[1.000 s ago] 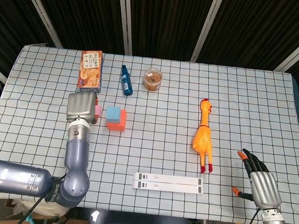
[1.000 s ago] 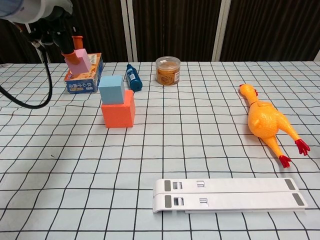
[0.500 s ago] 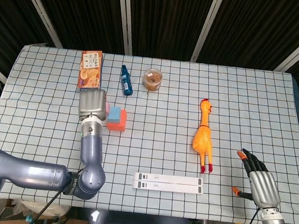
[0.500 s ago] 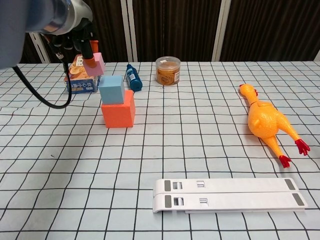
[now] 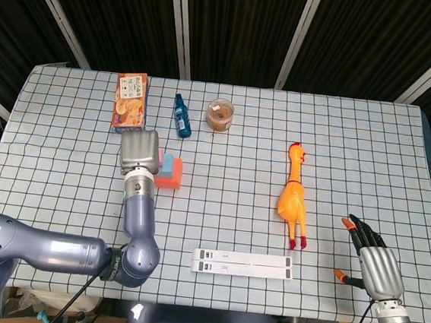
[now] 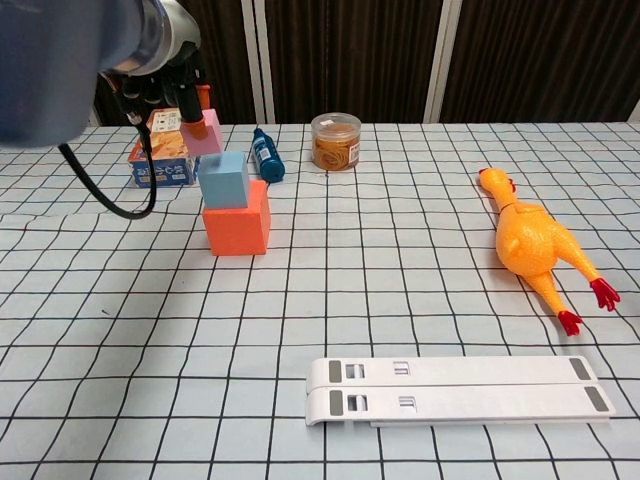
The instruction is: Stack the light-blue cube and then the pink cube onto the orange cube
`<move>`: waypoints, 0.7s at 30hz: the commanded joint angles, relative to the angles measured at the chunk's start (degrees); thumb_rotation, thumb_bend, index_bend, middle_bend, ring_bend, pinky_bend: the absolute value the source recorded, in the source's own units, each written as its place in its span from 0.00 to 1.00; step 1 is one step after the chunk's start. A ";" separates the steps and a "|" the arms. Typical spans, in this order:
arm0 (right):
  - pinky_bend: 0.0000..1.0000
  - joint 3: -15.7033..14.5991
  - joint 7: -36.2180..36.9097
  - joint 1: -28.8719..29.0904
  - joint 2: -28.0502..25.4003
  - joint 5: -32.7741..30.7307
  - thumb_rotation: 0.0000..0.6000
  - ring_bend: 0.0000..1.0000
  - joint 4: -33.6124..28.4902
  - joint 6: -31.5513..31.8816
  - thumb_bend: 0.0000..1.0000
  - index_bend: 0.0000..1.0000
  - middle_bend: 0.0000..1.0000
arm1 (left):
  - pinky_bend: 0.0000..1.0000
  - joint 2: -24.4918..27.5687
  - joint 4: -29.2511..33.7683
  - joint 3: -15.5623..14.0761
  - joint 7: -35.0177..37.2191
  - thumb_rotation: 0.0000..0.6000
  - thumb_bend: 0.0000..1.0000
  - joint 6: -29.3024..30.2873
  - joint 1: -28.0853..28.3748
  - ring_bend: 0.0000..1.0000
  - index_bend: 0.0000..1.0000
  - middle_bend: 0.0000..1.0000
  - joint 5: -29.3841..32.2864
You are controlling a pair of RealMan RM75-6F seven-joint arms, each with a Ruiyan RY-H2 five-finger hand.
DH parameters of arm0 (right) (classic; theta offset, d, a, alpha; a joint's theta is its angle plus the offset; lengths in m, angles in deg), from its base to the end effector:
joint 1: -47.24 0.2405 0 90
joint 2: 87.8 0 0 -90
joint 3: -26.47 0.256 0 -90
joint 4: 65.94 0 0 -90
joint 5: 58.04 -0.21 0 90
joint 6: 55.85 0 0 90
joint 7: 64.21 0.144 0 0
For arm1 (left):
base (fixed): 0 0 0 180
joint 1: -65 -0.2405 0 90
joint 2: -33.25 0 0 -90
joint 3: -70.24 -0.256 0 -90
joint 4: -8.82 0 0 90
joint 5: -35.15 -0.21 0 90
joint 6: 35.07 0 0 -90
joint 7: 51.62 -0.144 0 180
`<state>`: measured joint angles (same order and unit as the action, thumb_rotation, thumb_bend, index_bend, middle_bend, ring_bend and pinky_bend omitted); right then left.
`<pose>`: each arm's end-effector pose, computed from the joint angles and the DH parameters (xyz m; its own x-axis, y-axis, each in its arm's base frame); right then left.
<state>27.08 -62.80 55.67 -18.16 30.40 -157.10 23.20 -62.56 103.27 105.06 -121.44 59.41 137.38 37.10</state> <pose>-0.2966 -0.1894 0.1081 0.3184 -0.1335 0.9385 -0.9460 -0.1084 0.3055 -0.0001 0.3819 0.0280 0.5137 0.2830 0.8099 0.7931 0.2034 -0.5741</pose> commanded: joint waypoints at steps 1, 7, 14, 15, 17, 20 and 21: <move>0.22 0.01 0.06 -0.02 -0.02 -0.02 1.00 0.12 0.03 0.03 0.16 0.10 0.07 | 0.82 -0.69 -0.76 -0.02 -0.19 1.00 0.37 -0.27 0.17 0.80 0.45 1.00 -0.07; 0.21 0.10 0.22 0.03 0.02 -0.15 1.00 0.12 0.25 -0.02 0.16 0.10 0.07 | 0.82 -2.29 -2.41 -0.19 -0.27 1.00 0.37 -0.90 0.52 0.80 0.44 1.00 -0.69; 0.21 0.07 0.41 0.01 -0.03 -0.03 1.00 0.12 0.25 0.09 0.16 0.10 0.07 | 0.82 -3.41 -3.37 -0.10 -0.49 1.00 0.37 -1.16 0.69 0.80 0.44 1.00 -1.30; 0.21 0.07 0.40 0.01 -0.03 -0.03 1.00 0.12 0.26 0.08 0.16 0.10 0.07 | 0.82 -3.50 -3.39 -0.08 -0.56 1.00 0.37 -1.10 0.70 0.80 0.44 1.00 -1.42; 0.21 0.08 0.46 0.03 -0.02 0.00 1.00 0.12 0.26 0.09 0.16 0.10 0.07 | 0.82 -3.58 -3.24 0.00 -0.70 1.00 0.37 -0.93 0.68 0.80 0.44 1.00 -1.67; 0.21 0.05 0.45 0.03 0.02 0.09 1.00 0.12 0.27 0.13 0.16 0.10 0.07 | 0.82 -3.60 -2.95 0.04 -1.04 1.00 0.37 -0.57 0.60 0.80 0.43 1.00 -1.92; 0.21 0.04 0.44 0.04 0.03 0.10 1.00 0.12 0.26 0.10 0.16 0.10 0.07 | 0.82 -3.61 -2.86 0.06 -1.17 1.00 0.37 -0.49 0.57 0.80 0.43 1.00 -1.96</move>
<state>27.12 -62.36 55.71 -18.14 30.49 -156.84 23.31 -66.16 100.37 105.12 -122.58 58.89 137.97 35.16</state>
